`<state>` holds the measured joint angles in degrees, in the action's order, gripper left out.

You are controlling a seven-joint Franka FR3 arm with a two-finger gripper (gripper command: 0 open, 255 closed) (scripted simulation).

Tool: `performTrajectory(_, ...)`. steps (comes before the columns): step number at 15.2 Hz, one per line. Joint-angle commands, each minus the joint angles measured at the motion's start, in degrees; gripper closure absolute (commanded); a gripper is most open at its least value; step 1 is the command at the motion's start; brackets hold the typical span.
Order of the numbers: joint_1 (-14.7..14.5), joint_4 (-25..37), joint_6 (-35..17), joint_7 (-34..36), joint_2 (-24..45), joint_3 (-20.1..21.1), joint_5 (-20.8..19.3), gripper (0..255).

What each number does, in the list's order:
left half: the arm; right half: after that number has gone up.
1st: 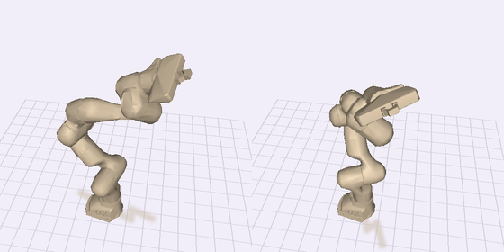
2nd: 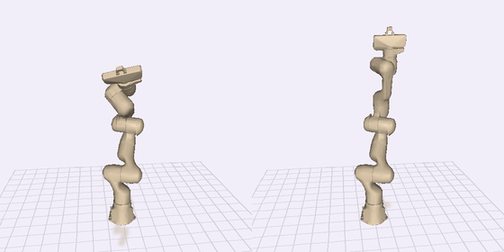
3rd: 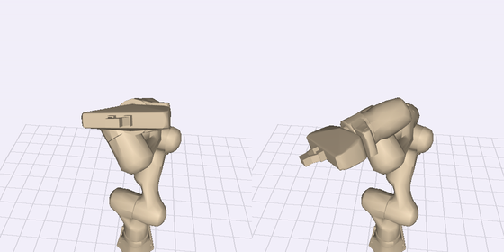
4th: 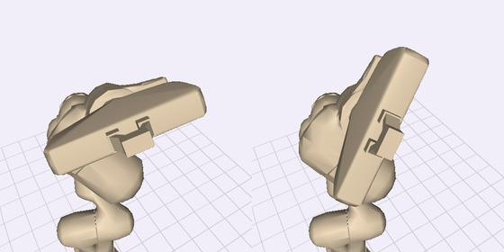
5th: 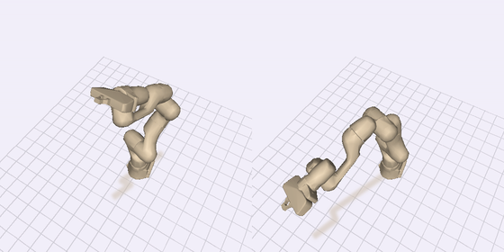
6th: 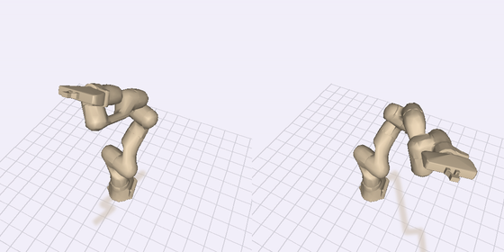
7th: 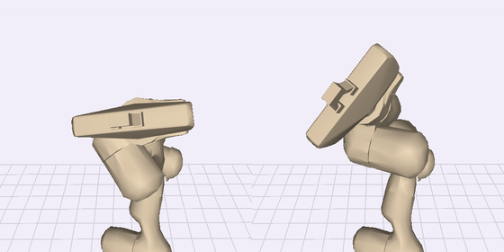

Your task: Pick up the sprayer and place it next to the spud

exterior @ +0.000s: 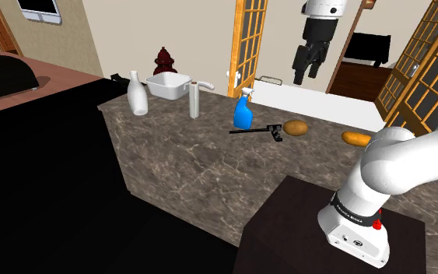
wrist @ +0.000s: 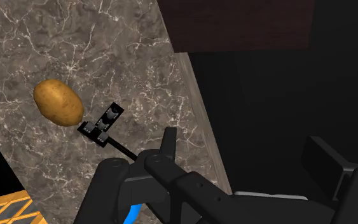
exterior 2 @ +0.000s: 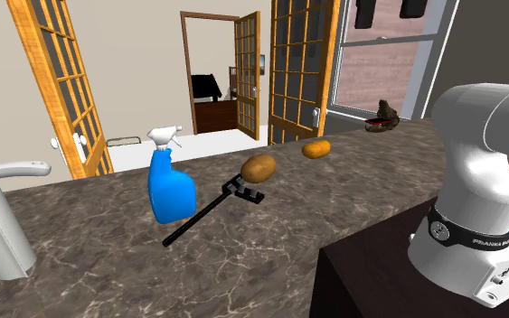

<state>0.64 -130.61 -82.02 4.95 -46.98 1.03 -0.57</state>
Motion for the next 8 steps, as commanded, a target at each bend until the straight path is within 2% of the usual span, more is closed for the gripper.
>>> performTrajectory(1, 0.0, 0.0, 0.0, 0.0, 0.0, 0.0, 0.0, 0)
performTrajectory(8, 0.5, -10.1, -15.8, -9.0, 0.7, -7.0, -4.0, 0)
